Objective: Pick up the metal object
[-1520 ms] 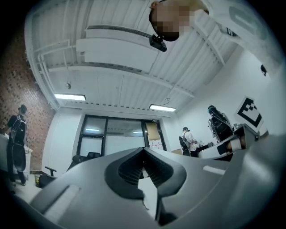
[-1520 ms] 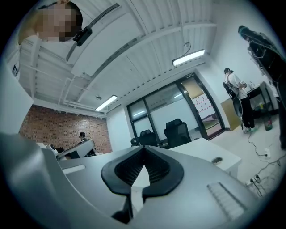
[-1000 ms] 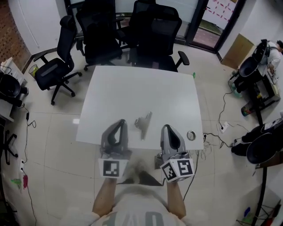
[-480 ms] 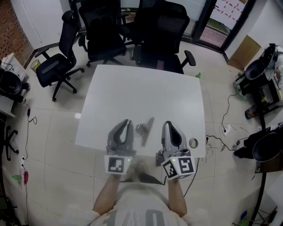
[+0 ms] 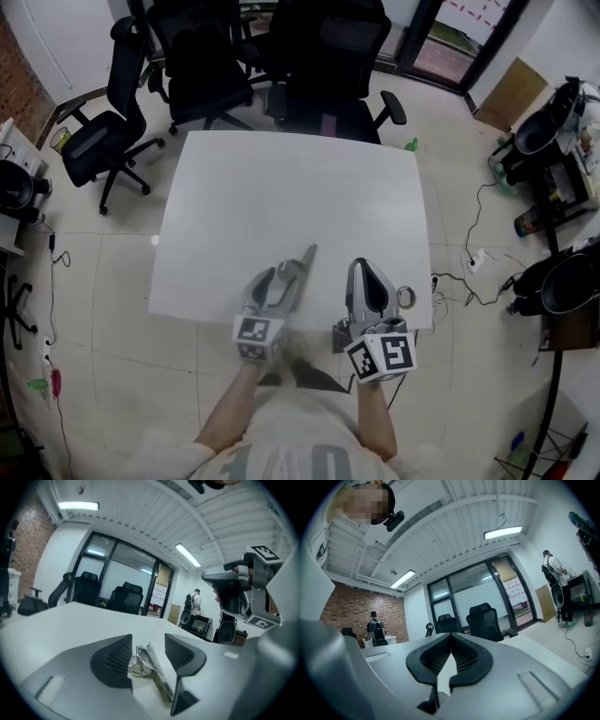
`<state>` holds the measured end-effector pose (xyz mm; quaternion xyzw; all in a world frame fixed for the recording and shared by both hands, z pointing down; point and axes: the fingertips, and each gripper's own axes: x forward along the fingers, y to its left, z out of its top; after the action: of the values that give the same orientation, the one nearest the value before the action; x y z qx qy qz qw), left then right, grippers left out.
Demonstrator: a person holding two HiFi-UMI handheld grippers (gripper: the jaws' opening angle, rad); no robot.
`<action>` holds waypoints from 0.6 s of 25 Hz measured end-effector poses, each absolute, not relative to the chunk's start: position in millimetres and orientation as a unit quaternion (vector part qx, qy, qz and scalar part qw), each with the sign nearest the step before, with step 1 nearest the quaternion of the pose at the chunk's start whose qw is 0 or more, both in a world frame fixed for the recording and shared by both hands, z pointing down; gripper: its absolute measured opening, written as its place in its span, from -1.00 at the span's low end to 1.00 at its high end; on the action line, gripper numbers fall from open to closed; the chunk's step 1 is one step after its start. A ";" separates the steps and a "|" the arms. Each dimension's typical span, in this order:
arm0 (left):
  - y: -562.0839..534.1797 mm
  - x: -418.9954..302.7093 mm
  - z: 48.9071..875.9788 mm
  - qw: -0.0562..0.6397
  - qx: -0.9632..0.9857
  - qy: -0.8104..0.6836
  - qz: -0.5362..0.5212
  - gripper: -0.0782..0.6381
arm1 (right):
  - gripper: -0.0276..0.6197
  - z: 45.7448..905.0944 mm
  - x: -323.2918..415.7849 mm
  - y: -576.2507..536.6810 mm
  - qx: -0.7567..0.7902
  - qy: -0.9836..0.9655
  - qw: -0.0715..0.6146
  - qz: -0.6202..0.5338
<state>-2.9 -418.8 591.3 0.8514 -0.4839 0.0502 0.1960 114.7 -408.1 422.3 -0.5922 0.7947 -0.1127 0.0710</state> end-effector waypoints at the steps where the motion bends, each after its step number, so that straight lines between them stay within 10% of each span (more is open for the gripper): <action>1: -420.9 -0.6 604.5 0.220 0.848 -0.479 0.058 -0.24 | -0.88 422.7 118.5 -409.8 -0.595 0.793 0.070 -0.111; 15: -455.2 19.8 641.0 0.284 0.822 -0.474 0.139 -0.56 | -0.88 430.2 146.9 -421.4 -0.610 0.782 0.062 -0.112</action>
<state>19.8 -455.2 641.0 0.8218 -0.4739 0.1391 0.2839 146.9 -421.4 430.2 -0.6104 0.7817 -0.1115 0.0619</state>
